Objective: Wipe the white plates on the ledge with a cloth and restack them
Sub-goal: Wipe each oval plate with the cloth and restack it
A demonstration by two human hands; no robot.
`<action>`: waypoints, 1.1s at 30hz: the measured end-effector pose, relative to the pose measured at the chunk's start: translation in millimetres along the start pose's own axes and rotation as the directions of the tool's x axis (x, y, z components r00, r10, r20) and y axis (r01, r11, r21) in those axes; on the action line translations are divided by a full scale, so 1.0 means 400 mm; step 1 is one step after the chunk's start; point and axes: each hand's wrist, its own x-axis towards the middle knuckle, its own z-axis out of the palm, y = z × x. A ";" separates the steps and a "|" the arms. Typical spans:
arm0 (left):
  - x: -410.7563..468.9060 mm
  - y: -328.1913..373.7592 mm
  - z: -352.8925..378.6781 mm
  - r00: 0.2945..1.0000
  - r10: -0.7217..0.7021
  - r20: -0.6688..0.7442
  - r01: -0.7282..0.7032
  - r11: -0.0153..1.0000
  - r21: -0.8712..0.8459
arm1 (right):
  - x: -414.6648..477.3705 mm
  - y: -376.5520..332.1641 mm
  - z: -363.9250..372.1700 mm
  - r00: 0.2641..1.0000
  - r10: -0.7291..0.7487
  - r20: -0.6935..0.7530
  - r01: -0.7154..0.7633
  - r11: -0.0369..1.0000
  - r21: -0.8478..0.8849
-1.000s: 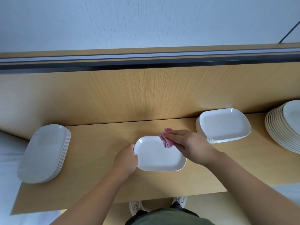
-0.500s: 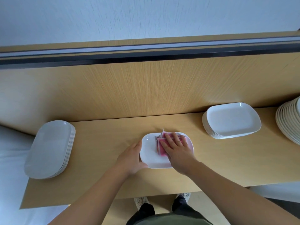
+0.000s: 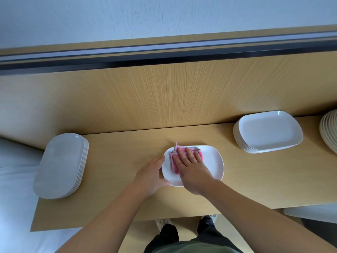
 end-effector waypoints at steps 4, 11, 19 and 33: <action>0.002 -0.001 -0.002 1.000 0.006 -0.006 -0.006 1.000 0.000 | 0.018 -0.004 -0.001 0.996 -0.085 -0.026 0.084 0.996 -0.027; 0.004 -0.001 0.000 1.000 -0.005 -0.023 0.005 1.000 0.009 | 0.021 0.000 -0.009 0.985 -0.173 0.003 0.173 0.984 -0.035; -0.002 0.001 -0.004 0.998 0.049 -0.035 -0.043 0.983 0.178 | 0.010 0.010 -0.017 0.955 -0.292 0.056 0.295 0.952 -0.074; -0.005 -0.001 -0.011 0.997 0.075 -0.004 -0.069 0.935 0.348 | -0.045 0.075 0.010 0.908 -0.415 0.054 0.411 0.909 0.074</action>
